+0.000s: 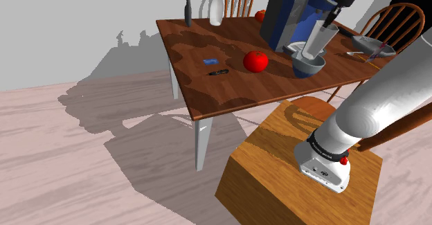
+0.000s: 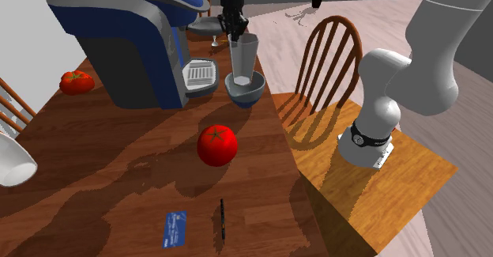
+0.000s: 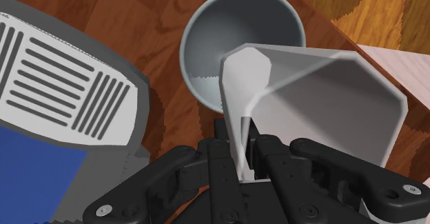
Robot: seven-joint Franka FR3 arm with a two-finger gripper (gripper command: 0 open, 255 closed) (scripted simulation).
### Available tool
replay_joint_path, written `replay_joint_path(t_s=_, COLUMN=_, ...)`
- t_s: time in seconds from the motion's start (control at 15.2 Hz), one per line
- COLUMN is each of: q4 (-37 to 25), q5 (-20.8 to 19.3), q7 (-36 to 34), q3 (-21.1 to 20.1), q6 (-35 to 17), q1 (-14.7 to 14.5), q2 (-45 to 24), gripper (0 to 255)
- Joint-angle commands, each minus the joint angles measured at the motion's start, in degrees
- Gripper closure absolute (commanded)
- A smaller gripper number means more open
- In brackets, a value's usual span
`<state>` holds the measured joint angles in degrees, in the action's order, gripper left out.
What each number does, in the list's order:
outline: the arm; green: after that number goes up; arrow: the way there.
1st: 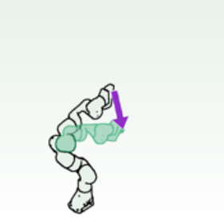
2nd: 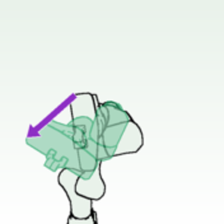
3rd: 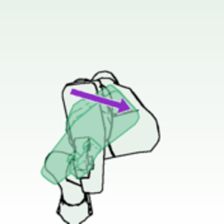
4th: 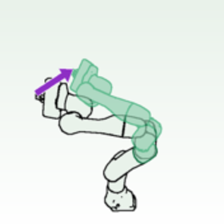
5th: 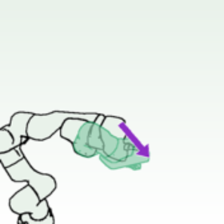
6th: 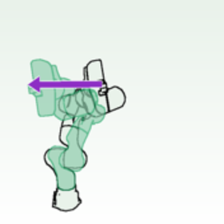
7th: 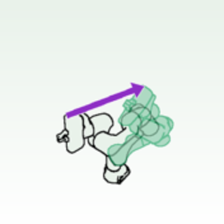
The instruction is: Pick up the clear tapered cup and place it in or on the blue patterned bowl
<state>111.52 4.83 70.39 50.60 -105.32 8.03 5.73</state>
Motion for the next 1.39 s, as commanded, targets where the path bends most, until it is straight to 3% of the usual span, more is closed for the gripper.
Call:
replay_joint_path(t_s=0.0, q4=0.01, q5=0.04, q7=0.02, q3=0.01, q6=-0.06, q1=0.0, q2=-0.03, gripper=255)
replay_joint_path(t_s=0.13, q4=0.01, q5=0.04, q7=0.02, q3=0.01, q6=-0.06, q1=0.0, q2=-0.03, gripper=255)
replay_joint_path(t_s=0.2, q4=0.01, q5=0.04, q7=0.02, q3=0.01, q6=-0.05, q1=-0.01, q2=-0.03, gripper=0)
replay_joint_path(t_s=0.53, q4=0.01, q5=0.04, q7=0.02, q3=0.01, q6=-0.05, q1=-0.01, q2=-0.03, gripper=0)
replay_joint_path(t_s=0.79, q4=-7.32, q5=-0.05, q7=-0.03, q3=0.36, q6=7.25, q1=0.21, q2=-0.14, gripper=0)
replay_joint_path(t_s=1.32, q4=-7.32, q5=-0.05, q7=-0.03, q3=0.36, q6=7.24, q1=0.21, q2=-0.14, gripper=0)
